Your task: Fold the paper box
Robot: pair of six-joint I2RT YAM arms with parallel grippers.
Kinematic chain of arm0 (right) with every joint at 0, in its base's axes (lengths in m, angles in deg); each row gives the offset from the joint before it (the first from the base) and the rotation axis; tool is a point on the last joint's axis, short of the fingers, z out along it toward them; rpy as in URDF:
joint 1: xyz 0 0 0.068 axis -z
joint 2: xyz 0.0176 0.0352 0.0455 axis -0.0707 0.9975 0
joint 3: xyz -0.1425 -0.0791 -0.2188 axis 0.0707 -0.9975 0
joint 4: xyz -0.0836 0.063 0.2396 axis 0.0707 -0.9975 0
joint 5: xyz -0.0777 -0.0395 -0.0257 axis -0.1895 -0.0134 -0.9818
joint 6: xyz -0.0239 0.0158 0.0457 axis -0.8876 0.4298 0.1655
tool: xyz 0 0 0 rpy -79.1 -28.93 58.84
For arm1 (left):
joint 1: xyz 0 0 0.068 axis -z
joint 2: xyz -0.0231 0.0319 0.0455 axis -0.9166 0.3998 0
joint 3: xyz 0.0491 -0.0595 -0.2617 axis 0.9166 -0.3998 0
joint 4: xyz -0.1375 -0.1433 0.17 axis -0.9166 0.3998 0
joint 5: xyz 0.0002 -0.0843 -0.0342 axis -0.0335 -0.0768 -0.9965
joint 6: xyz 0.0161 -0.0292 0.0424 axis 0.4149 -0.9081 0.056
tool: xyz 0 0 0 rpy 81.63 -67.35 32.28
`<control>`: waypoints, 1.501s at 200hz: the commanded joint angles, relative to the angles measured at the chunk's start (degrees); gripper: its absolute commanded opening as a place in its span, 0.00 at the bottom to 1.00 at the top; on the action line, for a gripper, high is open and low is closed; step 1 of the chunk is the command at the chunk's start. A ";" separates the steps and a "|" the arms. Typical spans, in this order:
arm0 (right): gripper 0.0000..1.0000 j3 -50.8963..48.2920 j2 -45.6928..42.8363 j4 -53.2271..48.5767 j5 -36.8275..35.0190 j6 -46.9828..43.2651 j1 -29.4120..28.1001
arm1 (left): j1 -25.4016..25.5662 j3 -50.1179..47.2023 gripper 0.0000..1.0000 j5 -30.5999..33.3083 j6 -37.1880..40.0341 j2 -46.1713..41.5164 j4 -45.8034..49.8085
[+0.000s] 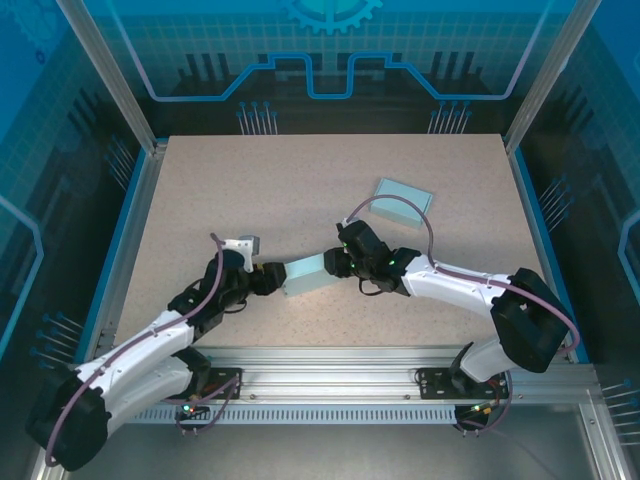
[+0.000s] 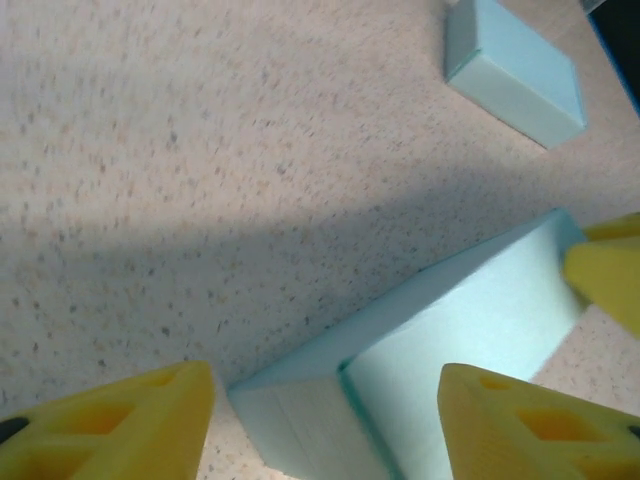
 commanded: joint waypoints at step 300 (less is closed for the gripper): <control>0.56 -3.51 -16.59 -16.78 -5.37 2.35 1.15 | 2.16 18.76 0.26 -7.94 66.80 23.00 7.36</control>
